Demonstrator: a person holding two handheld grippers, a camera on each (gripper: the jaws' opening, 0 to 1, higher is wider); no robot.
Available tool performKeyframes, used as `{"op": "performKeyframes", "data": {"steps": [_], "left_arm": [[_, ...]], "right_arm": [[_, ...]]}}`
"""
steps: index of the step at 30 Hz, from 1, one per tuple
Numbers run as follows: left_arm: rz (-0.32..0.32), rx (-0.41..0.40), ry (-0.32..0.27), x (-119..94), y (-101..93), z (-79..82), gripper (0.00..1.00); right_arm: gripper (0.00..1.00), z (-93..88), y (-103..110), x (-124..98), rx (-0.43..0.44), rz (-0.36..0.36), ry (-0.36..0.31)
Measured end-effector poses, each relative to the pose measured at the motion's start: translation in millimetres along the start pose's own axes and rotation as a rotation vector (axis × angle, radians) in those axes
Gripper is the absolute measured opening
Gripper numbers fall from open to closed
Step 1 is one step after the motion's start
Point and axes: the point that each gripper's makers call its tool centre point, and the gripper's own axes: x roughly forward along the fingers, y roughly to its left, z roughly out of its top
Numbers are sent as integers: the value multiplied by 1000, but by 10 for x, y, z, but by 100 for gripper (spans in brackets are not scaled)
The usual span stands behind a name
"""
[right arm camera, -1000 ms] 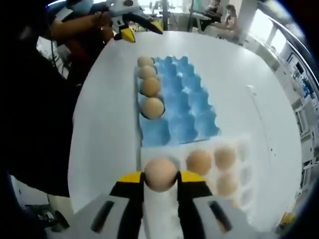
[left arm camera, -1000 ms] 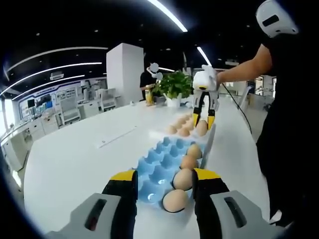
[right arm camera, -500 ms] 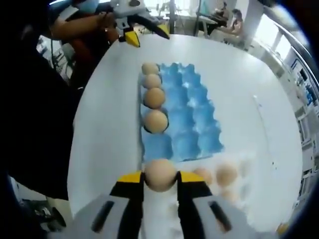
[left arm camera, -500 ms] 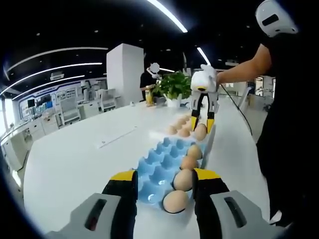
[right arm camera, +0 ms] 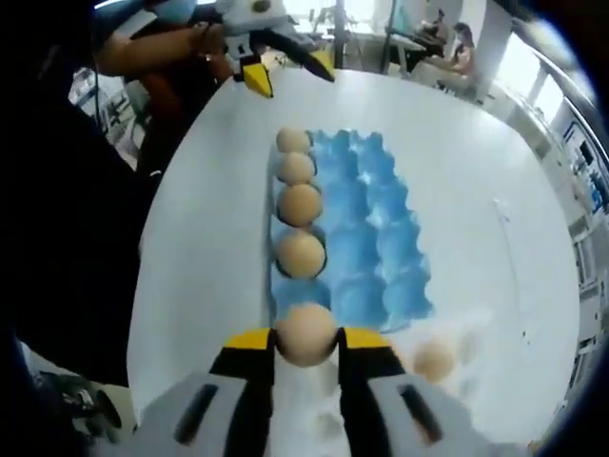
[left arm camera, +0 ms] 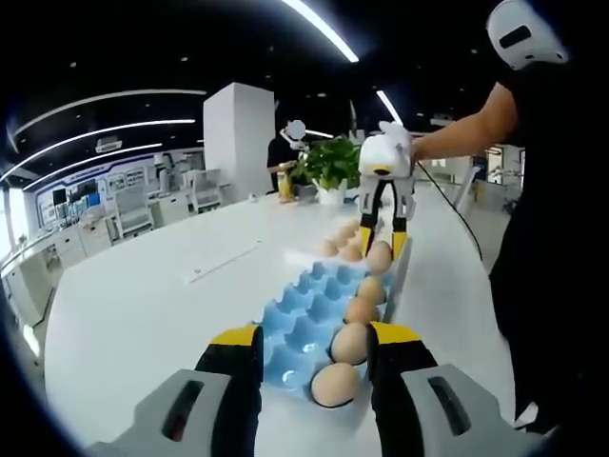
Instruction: Place the egg into an empty slot of the egg tray after lifting it from the table, then release the egg inside the slot.
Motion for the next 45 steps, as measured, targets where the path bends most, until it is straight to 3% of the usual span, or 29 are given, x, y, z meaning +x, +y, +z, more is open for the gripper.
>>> {"op": "performKeyframes", "data": {"steps": [21,45], "left_arm": [[7,-5,1,-28,4,-15,43],[-2,-2,8,-5,-16,-16,43]], "right_arm": [[25,28,21,254,-16,44,27],[25,3,22,324,-7,56,23]]}}
